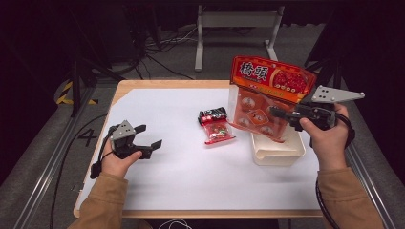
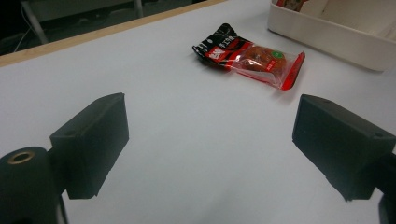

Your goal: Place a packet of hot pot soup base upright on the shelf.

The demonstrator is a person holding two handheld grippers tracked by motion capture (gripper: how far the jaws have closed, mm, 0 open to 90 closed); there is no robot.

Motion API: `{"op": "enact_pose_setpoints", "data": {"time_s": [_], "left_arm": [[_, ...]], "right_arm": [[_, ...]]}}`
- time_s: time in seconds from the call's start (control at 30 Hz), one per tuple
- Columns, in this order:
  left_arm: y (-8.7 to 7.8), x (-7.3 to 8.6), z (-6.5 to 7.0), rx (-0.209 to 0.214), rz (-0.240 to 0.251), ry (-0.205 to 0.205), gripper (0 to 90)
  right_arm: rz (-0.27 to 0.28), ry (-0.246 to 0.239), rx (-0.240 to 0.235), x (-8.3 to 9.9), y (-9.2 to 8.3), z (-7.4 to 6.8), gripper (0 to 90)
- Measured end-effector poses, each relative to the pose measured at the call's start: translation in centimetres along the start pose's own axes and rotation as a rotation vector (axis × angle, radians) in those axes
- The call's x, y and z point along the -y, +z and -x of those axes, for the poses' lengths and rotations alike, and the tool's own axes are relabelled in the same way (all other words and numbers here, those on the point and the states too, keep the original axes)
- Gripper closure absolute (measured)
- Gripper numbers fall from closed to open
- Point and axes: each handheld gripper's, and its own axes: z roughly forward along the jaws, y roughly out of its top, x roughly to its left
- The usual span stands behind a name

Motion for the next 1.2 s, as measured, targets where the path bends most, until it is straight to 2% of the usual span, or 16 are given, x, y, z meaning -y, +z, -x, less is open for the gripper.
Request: {"op": "enact_pose_setpoints", "data": {"time_s": [0.27, 0.3, 0.43, 0.77, 0.9, 1.2], "left_arm": [[0.0, 0.1, 0.0, 0.000, -0.003, -0.013, 11.5], [-0.1, 0.1, -0.1, -0.003, -0.001, -0.018, 11.4], [-0.3, 0.2, -0.2, -0.005, 0.000, -0.024, 11.4], [-0.3, 0.5, -0.3, -0.005, -0.006, -0.034, 11.4], [-0.3, 0.5, -0.2, 0.009, -0.011, -0.045, 12.8], [-0.2, 0.6, -0.3, 0.012, -0.018, -0.033, 12.1]], "right_arm": [[0.009, 0.012, 0.053, 0.6, -1.2, 1.2, 70.3], [0.019, 0.021, 0.073, 0.9, -1.5, 1.5, 70.3], [0.023, 0.037, 0.093, 1.3, -1.9, 2.0, 70.3], [0.035, 0.051, 0.150, 1.7, -3.2, 2.9, 70.3], [0.038, 0.064, 0.176, 2.0, -3.6, 3.3, 70.3], [0.033, 0.086, 0.192, 2.8, -3.6, 3.8, 70.3]]}}
